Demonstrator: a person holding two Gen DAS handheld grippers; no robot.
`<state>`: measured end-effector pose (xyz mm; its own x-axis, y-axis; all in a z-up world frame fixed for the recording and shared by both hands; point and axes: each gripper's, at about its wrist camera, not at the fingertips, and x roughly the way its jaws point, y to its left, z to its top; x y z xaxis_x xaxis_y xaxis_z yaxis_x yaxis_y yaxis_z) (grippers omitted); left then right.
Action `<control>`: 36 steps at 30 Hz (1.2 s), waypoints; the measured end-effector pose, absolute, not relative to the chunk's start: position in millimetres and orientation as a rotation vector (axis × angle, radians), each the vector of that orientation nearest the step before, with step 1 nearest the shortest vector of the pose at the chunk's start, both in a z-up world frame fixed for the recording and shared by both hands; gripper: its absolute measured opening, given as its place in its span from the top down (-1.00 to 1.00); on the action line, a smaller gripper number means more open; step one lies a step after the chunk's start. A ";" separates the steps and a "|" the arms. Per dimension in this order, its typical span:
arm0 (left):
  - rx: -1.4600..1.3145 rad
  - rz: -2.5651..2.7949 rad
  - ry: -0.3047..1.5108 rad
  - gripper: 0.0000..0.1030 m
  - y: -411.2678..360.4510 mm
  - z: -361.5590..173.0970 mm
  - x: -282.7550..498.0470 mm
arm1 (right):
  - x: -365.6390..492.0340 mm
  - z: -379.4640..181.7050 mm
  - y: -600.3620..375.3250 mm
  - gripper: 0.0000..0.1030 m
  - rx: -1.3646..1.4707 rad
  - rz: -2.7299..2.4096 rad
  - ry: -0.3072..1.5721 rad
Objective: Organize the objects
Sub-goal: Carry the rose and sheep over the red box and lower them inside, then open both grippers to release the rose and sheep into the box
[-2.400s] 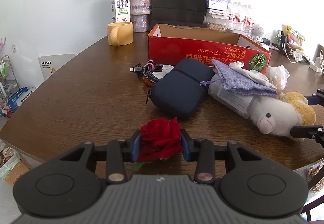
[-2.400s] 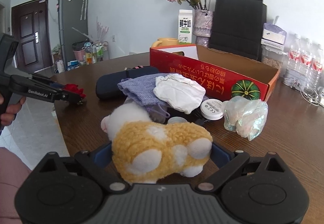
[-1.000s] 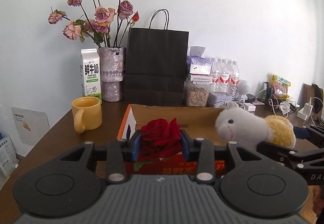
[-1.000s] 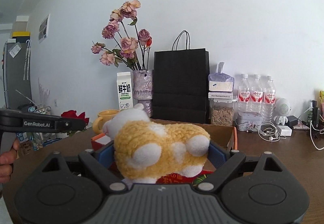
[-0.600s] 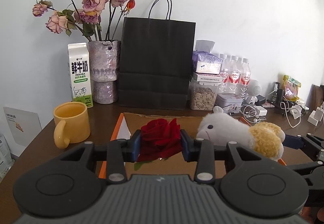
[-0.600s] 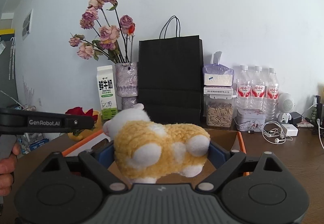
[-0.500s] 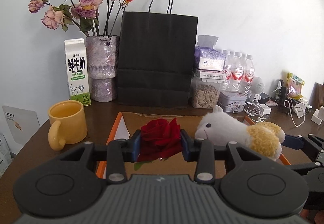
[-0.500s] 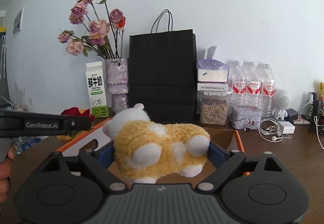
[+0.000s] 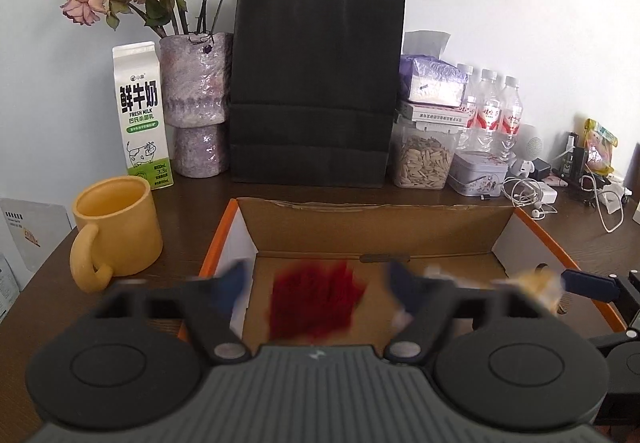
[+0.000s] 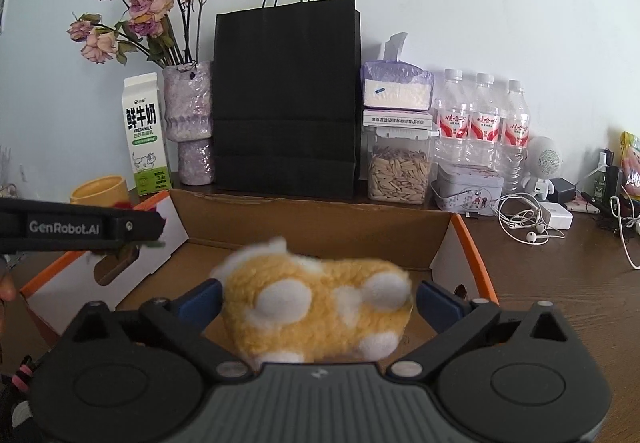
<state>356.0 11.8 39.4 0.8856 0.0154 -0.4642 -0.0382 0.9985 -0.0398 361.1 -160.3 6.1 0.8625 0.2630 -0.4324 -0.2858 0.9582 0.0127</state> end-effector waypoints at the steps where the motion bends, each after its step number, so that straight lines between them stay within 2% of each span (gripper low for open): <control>1: -0.043 0.040 0.466 -1.00 11.0 40.2 353.7 | 360.1 5.8 -162.3 -1.00 -0.046 0.294 0.446; 22: -0.038 0.062 0.440 -1.00 21.1 53.9 333.7 | 336.9 13.2 -175.6 -1.00 -0.014 0.343 0.372; 29: -0.064 0.106 0.406 -1.00 17.4 63.9 300.1 | 324.5 21.5 -177.3 -1.00 -0.015 0.362 0.342; 36: -0.057 0.158 0.374 -1.00 22.5 78.1 250.0 | 277.2 49.1 -174.4 -1.00 -0.050 0.402 0.245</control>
<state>250.0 22.5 78.1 0.9188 0.1429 -0.3679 -0.1639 0.9861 -0.0264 277.2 -174.4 49.1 0.8911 0.3815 -0.2456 -0.3935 0.9193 0.0004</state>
